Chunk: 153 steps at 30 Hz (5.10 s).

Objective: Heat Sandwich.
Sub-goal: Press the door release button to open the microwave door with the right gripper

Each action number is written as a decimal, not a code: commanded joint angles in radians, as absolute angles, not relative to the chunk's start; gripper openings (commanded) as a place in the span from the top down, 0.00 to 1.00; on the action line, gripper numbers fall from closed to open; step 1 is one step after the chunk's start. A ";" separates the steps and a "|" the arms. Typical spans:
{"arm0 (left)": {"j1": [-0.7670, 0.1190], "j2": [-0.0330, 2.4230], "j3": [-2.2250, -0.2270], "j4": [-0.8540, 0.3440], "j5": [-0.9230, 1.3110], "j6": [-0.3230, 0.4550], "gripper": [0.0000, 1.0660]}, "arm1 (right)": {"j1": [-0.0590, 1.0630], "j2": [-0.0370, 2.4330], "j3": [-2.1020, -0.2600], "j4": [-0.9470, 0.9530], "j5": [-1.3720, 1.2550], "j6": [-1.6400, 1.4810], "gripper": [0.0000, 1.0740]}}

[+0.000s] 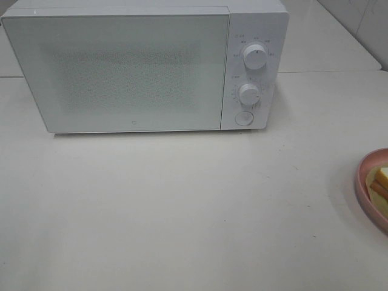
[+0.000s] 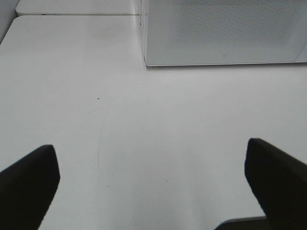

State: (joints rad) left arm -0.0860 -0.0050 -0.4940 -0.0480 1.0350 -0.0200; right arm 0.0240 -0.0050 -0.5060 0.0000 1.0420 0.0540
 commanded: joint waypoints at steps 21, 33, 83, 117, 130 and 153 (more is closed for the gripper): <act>-0.090 -0.021 -0.492 -0.057 1.035 -0.021 0.08 | 0.027 0.095 -0.535 -0.009 0.977 0.062 0.18; -0.090 -0.021 -0.492 -0.057 1.035 -0.021 0.08 | 0.027 0.326 -0.533 -0.009 0.794 0.058 0.21; -0.090 -0.021 -0.492 -0.057 1.035 -0.021 0.08 | 0.027 1.355 -0.407 -0.008 -0.717 0.058 0.29; -0.090 -0.021 -0.492 -0.057 1.035 -0.021 0.08 | 0.649 1.712 -0.407 0.605 -1.139 -0.183 0.29; -0.090 -0.021 -0.492 -0.057 1.035 -0.021 0.08 | 0.806 1.738 -0.407 0.775 -1.136 -0.119 0.30; -0.090 -0.021 -0.492 -0.057 1.035 -0.021 0.08 | 0.806 1.738 -0.407 0.774 -1.108 1.092 0.70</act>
